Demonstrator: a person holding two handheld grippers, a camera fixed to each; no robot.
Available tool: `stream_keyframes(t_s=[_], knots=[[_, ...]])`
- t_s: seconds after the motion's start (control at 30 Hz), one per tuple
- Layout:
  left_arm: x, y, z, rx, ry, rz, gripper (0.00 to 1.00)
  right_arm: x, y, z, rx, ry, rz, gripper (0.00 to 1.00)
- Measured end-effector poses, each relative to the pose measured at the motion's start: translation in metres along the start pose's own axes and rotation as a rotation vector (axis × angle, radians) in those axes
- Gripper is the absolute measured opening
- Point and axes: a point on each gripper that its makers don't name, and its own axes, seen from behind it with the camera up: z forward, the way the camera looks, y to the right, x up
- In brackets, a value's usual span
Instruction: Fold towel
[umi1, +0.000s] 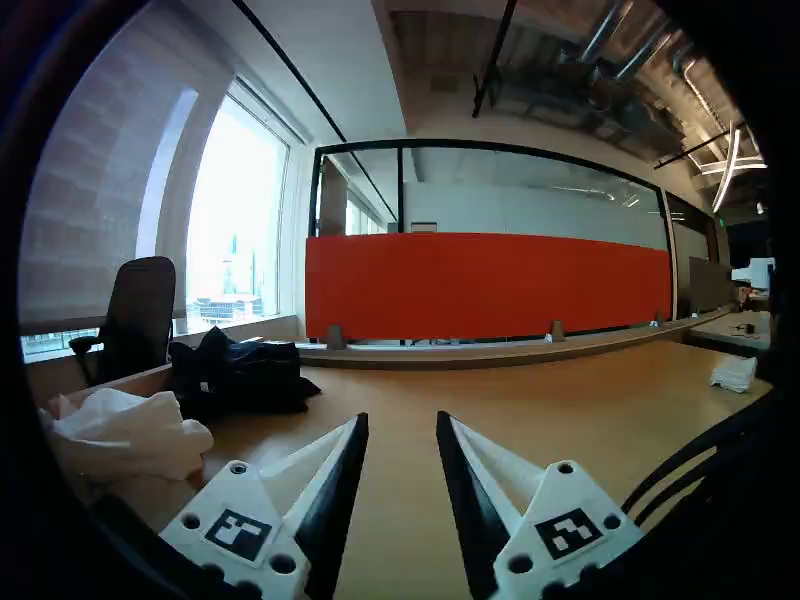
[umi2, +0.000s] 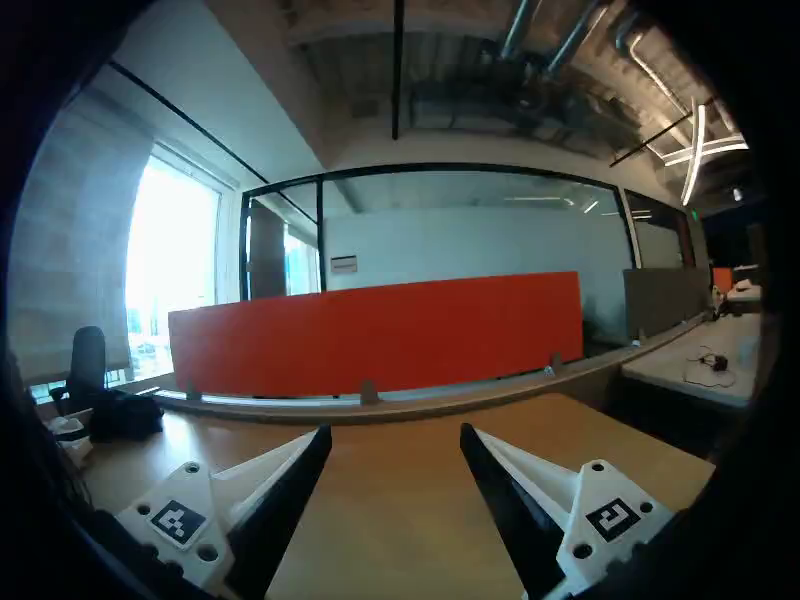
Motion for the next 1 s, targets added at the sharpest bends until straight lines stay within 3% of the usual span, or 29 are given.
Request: stream_keyframes(t_s=[0.23,0.57,1.0], knots=[[0.0,0.0,0.001,0.0,-0.001,0.0,0.98,-0.02,0.003,-0.005,0.004,-0.003,-0.011,0.99],[0.0,0.001,0.001,0.0,0.0,-0.001,0.99,-0.044,0.007,-0.01,0.001,-0.007,0.007,0.99],[-0.001,0.0,0.0,0.0,0.0,-0.001,0.99,-0.062,0.013,-0.005,0.013,-0.015,-0.015,0.99]])
